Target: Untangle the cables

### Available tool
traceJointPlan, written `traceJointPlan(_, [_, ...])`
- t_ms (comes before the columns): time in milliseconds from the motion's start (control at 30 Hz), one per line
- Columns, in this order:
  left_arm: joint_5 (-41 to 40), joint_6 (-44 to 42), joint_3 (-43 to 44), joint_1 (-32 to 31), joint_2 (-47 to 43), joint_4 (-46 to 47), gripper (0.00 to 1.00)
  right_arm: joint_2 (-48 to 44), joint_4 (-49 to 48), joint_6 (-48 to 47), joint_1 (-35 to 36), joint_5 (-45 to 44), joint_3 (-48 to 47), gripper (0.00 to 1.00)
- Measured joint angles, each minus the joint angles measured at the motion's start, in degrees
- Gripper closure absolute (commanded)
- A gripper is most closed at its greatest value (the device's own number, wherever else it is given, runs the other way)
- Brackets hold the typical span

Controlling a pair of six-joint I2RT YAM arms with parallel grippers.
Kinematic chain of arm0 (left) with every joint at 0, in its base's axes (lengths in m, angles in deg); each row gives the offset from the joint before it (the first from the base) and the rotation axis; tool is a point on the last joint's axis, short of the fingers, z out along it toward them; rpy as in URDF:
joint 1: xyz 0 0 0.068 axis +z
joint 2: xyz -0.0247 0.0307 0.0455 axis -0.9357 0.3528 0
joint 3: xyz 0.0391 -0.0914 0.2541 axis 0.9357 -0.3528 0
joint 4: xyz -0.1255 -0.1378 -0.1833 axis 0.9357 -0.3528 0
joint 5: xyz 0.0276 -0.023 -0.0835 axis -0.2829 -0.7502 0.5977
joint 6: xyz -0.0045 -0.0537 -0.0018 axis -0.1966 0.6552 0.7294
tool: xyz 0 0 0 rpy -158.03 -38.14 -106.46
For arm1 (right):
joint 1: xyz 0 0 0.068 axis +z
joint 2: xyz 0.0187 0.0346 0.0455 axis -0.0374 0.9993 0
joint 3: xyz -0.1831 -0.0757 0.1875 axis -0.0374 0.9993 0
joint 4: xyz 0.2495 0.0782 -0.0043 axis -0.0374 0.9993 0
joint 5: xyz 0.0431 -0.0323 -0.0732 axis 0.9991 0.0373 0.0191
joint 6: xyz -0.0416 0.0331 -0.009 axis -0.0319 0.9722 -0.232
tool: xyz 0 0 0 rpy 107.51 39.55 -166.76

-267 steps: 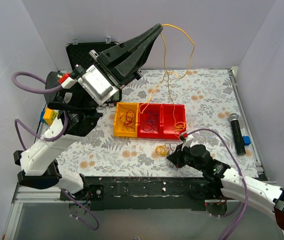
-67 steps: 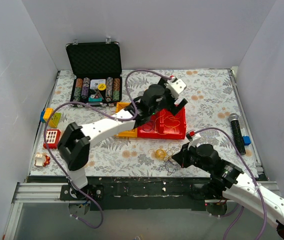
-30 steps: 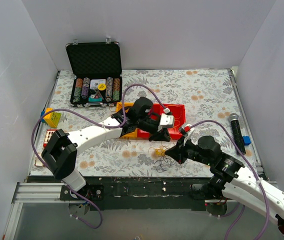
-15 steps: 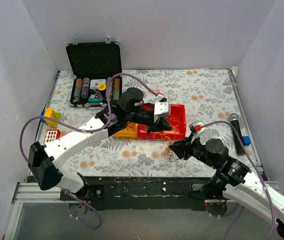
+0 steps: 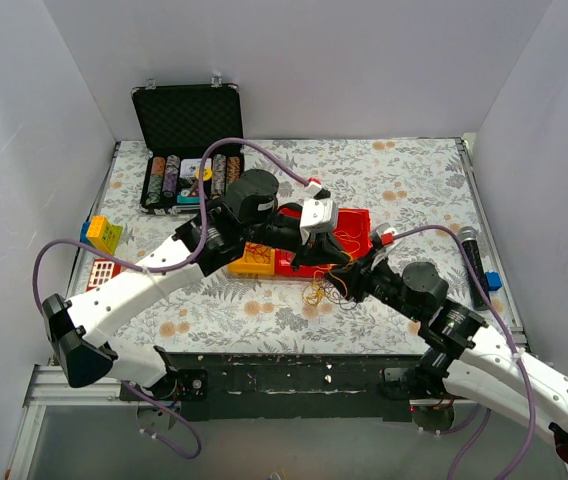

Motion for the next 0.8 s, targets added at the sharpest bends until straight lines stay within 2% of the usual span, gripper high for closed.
traceJointPlan(200, [-0.1, -1.1, 3.5, -1.2, 0.0, -1.7, 1.00, 1.2, -1.6, 0.6, 0.0, 2.7, 0.3, 0.63])
traceJointPlan(233, [0.5, -1.9, 8.1, -1.4, 0.9, -3.5, 1.00, 1.1, -3.1, 1.2, 0.0, 3.5, 2.2, 0.62])
traceJointPlan(267, [0.6, -2.0, 8.5, -1.4, 0.9, -3.5, 1.00, 1.1, -3.0, 1.2, 0.0, 3.5, 2.3, 0.62])
traceJointPlan(533, [1.6, -2.1, 27.5, -1.4, 4.5, -4.1, 1.00, 0.4, -3.6, 4.5, 0.0, 4.7, 13.8, 0.62])
traceJointPlan(800, [0.3, -1.3, 34.2, -1.4, 4.9, -0.6, 1.00, -2.1, -2.4, 6.4, 0.0, 5.1, 18.1, 0.62])
